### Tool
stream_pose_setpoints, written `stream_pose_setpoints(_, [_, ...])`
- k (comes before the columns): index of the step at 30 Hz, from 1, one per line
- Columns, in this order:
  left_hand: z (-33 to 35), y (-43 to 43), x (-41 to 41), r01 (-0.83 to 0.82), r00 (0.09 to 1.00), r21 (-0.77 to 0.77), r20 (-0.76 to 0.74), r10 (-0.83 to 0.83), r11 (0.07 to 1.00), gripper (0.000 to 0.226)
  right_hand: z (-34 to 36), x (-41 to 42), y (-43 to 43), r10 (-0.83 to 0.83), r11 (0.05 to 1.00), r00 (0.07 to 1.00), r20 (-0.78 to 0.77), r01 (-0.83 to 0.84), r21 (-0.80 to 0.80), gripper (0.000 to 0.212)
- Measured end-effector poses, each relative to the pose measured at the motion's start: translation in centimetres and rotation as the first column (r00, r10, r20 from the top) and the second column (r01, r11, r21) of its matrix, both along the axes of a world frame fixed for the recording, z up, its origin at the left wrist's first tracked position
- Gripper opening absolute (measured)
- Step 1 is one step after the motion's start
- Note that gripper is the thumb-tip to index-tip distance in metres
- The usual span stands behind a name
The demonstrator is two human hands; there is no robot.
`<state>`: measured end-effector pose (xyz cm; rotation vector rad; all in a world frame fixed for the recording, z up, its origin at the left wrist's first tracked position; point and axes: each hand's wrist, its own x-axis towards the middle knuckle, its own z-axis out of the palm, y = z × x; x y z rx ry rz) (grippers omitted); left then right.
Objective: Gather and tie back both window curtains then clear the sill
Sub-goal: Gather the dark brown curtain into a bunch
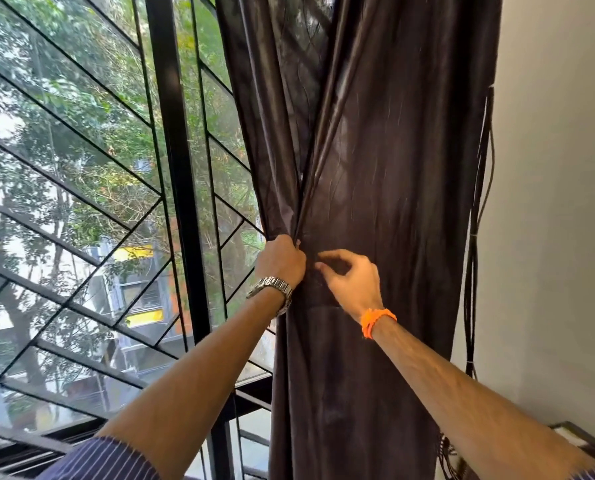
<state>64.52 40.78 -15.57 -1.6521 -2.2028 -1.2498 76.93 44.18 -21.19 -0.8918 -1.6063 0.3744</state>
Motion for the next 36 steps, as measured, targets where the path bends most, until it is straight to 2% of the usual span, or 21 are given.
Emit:
stream_pose_setpoints(2, [0.2, -0.3, -0.8, -0.019, 1.000, 0.003, 0.009, 0.019, 1.000, 0.028, 0.3, 0.5, 1.0, -0.102, 0.995, 0.993, -0.062, 0.100, -0.024, 0.043])
stream_pose_setpoints(5, [0.3, -1.1, -1.8, -0.030, 1.000, 0.026, -0.008, 0.030, 0.999, 0.024, 1.0, 1.3, 2.5, -0.227, 0.966, 0.967, -0.114, 0.209, -0.153, 0.089])
stream_pose_setpoints(8, [0.6, -2.1, -3.0, -0.047, 0.999, 0.054, -0.026, 0.048, 0.997, 0.022, 1.7, 1.5, 3.8, -0.266, 0.945, 0.942, -0.206, 0.212, -0.251, 0.126])
stream_pose_setpoints(12, [1.0, -3.0, -4.5, -0.045, 0.998, 0.127, 0.043, 0.040, 0.991, 0.024, 1.9, 1.0, 5.3, -0.232, 0.924, 0.945, -0.231, 0.140, -0.357, 0.145])
stream_pose_setpoints(14, [1.1, -3.6, -5.2, -0.033, 0.995, 0.176, 0.097, 0.016, 0.984, 0.026, 1.4, 0.3, 5.8, -0.164, 0.927, 0.959, -0.232, 0.069, -0.369, 0.152])
stream_pose_setpoints(17, [1.1, -3.8, -6.4, 0.081, 0.962, 0.248, 0.233, -0.141, 0.965, 0.026, 0.6, -1.4, 6.1, -0.002, 0.922, 0.949, -0.317, -0.121, -0.367, 0.162])
stream_pose_setpoints(20, [1.1, -3.6, -7.4, 0.207, 0.850, 0.284, 0.421, -0.316, 0.936, 0.030, 0.7, -3.1, 6.1, 0.127, 0.889, 0.920, -0.370, -0.272, -0.369, 0.152])
stream_pose_setpoints(22, [1.3, -3.7, -7.9, 0.262, 0.793, 0.298, 0.476, -0.381, 0.918, 0.030, 0.8, -4.0, 6.3, 0.171, 0.865, 0.909, -0.381, -0.324, -0.384, 0.136])
stream_pose_setpoints(26, [1.3, -3.8, -8.4, 0.335, 0.711, 0.320, 0.531, -0.460, 0.886, 0.030, 1.1, -5.3, 6.8, 0.218, 0.842, 0.848, -0.483, -0.414, -0.347, 0.119])
stream_pose_setpoints(29, [1.2, -3.8, -8.8, 0.351, 0.727, 0.318, 0.500, -0.470, 0.881, 0.031, 1.4, -5.5, 6.4, 0.225, 0.897, 0.849, -0.478, -0.372, -0.240, 0.057])
stream_pose_setpoints(30, [1.3, -3.7, -8.8, 0.347, 0.745, 0.316, 0.480, -0.464, 0.883, 0.030, 1.4, -5.5, 6.2, 0.211, 0.915, 0.859, -0.467, -0.342, -0.215, 0.042])
stream_pose_setpoints(32, [1.3, -3.7, -8.8, 0.297, 0.813, 0.292, 0.421, -0.401, 0.909, 0.027, 1.3, -5.5, 5.8, 0.168, 0.939, 0.877, -0.451, -0.281, -0.197, 0.030])
stream_pose_setpoints(36, [0.7, -2.9, -8.3, 0.206, 0.910, 0.254, 0.306, -0.280, 0.945, 0.026, 1.0, -5.0, 5.3, 0.041, 0.963, 0.904, -0.426, -0.149, -0.225, 0.026])
